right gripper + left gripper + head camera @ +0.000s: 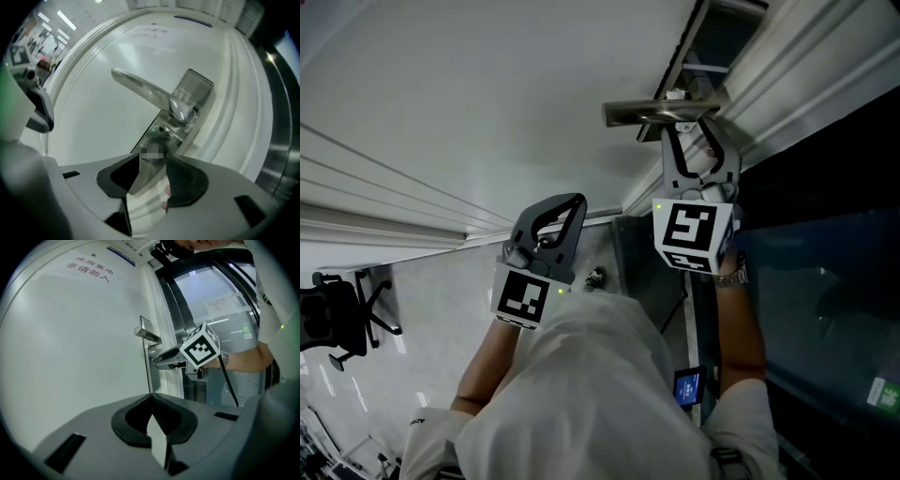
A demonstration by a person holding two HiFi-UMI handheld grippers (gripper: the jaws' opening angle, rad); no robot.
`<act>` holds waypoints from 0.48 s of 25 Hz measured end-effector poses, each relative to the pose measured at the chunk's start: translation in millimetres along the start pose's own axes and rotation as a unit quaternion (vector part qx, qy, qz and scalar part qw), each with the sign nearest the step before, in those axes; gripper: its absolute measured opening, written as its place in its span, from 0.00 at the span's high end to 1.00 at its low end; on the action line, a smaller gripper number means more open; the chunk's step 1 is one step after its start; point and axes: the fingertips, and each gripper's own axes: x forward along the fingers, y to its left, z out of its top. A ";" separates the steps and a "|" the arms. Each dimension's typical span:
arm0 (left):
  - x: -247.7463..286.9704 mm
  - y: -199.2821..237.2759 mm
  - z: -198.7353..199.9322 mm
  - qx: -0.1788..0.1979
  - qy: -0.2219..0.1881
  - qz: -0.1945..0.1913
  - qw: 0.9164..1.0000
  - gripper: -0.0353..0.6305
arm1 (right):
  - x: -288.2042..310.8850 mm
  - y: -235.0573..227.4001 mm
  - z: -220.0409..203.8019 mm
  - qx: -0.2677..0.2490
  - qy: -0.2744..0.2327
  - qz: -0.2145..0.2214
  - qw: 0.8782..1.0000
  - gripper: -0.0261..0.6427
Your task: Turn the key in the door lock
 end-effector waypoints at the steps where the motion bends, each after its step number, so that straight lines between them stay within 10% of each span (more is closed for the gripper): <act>1: 0.1 -0.3 0.1 0.000 -0.001 -0.001 1.000 0.94 | -1.0 -0.7 0.5 -0.037 0.000 -0.017 0.999 0.73; 12: -1.1 0.1 -1.9 -0.006 0.002 0.004 1.000 0.94 | 3.0 7.2 5.4 -0.276 -0.009 -0.068 0.959 0.73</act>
